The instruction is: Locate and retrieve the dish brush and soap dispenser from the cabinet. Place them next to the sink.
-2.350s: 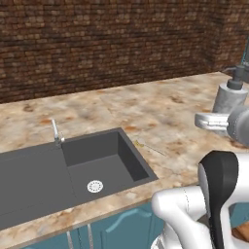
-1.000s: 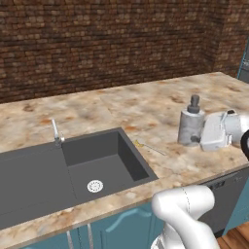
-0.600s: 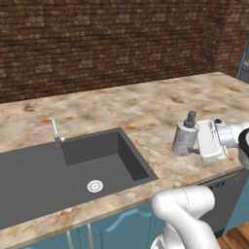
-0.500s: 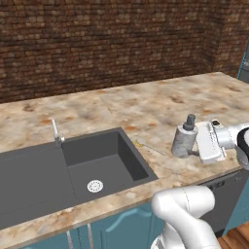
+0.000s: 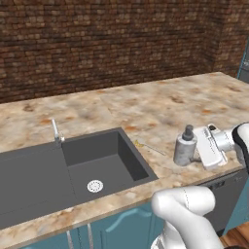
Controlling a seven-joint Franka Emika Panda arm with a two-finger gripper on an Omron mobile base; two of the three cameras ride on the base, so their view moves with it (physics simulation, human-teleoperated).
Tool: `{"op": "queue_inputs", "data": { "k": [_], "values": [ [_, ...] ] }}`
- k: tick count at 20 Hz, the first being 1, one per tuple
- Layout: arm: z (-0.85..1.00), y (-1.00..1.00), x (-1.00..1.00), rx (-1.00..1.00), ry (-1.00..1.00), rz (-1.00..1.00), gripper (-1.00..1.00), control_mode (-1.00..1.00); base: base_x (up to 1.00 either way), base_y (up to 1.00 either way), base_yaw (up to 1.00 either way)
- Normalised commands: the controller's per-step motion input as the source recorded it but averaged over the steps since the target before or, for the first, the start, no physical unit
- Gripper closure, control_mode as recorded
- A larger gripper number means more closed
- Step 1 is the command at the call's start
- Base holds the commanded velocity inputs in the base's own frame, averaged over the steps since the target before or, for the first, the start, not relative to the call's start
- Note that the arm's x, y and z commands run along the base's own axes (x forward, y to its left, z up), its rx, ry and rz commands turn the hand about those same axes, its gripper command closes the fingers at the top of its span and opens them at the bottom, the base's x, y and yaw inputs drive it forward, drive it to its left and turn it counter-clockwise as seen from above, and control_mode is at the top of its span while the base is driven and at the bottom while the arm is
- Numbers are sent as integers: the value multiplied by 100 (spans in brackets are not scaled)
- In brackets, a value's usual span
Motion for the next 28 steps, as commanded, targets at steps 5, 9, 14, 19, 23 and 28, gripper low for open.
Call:
{"op": "queue_inputs", "data": {
  "k": [5, 9, 14, 19, 23, 28],
  "values": [
    [-48, -2, 2, -9, 0, 2, 100, -100, 0, 0, 0],
    [-43, -3, 7, -4, -2, 0, 100, -100, 0, 0, 0],
    [-38, 0, 18, -1, 0, 0, 100, -100, 0, 0, 0],
    [-31, 0, 25, 0, -3, 0, 100, -100, 0, 0, 0],
    [-13, -4, 34, 6, -3, 0, 100, -100, 0, 0, 0],
    [-12, -10, 47, 11, 1, 0, 100, -100, 0, 0, 0]
  ]
}}
